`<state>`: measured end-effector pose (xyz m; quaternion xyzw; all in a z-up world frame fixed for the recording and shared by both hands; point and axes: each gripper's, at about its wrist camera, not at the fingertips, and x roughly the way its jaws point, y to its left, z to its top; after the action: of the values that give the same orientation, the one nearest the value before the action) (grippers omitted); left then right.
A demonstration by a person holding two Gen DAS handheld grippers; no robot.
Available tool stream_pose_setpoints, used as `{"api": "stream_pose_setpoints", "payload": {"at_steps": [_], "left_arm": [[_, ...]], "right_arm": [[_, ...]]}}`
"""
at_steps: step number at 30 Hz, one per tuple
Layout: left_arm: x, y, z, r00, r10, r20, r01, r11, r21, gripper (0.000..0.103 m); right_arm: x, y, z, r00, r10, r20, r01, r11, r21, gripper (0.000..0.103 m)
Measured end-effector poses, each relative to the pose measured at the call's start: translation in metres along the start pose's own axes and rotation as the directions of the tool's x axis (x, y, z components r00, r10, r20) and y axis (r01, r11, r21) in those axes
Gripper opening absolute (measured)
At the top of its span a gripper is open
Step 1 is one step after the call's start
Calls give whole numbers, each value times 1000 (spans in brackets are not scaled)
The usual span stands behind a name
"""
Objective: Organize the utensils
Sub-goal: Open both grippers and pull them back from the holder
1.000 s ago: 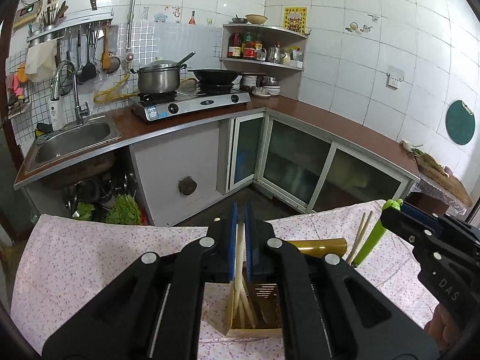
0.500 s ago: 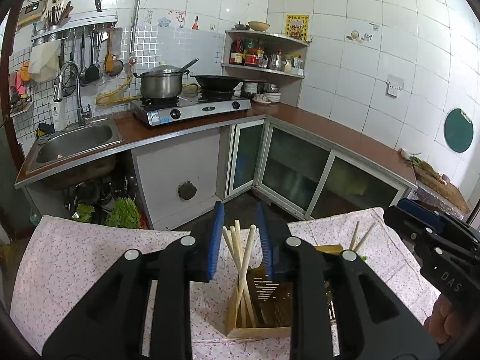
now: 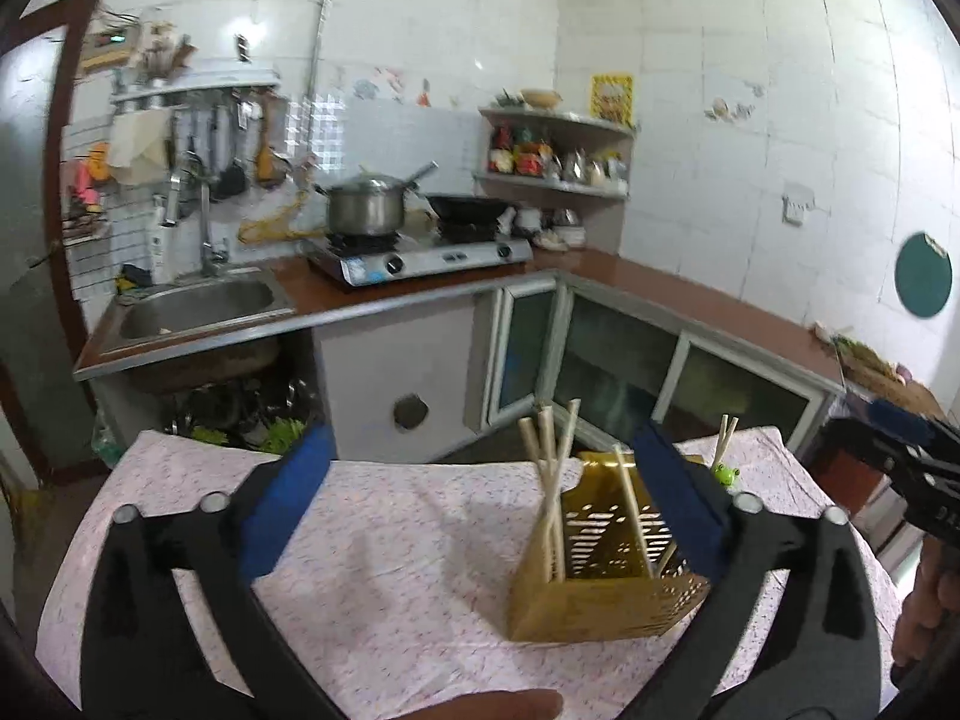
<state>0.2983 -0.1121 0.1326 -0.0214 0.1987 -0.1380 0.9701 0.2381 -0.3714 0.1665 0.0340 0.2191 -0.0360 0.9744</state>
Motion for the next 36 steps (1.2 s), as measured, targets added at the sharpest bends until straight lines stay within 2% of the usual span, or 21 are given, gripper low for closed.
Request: {"api": "stream_pose_setpoints", "payload": {"at_steps": [2,5,7,12,17,21,24,29,36], "left_arm": [[-20,10,-17,999,32,34,-32,999,-15,98],[-43,14,-51,998,69,7,-69,995,74,98],[-59,20,-76,995,103,3,-103,990,101,98],[-104,43,-141,988,150,-38,-147,986,72,98],[-142,49,-185,980,198,-12,-197,979,56,98],[-160,50,-203,979,203,13,-204,978,49,98],[-164,50,-213,974,221,43,-223,974,48,98],[-159,44,-221,969,238,61,-242,969,58,98],[-164,42,-227,962,251,104,-259,964,65,98]], "right_arm": [[-16,0,-22,1000,5,-9,-5,1000,6,75],[-39,5,-53,1000,-24,-18,24,999,-24,75],[-56,7,-70,999,-37,-8,37,999,-26,75],[-93,9,-121,999,-31,-20,32,999,37,76],[-122,16,-171,996,-87,3,87,995,38,76],[-135,23,-194,992,-115,46,114,993,6,76],[-137,23,-206,992,-103,75,102,995,11,76],[-135,25,-224,988,-95,125,96,995,-7,76],[-129,26,-245,987,-106,119,107,994,-9,76]]}}
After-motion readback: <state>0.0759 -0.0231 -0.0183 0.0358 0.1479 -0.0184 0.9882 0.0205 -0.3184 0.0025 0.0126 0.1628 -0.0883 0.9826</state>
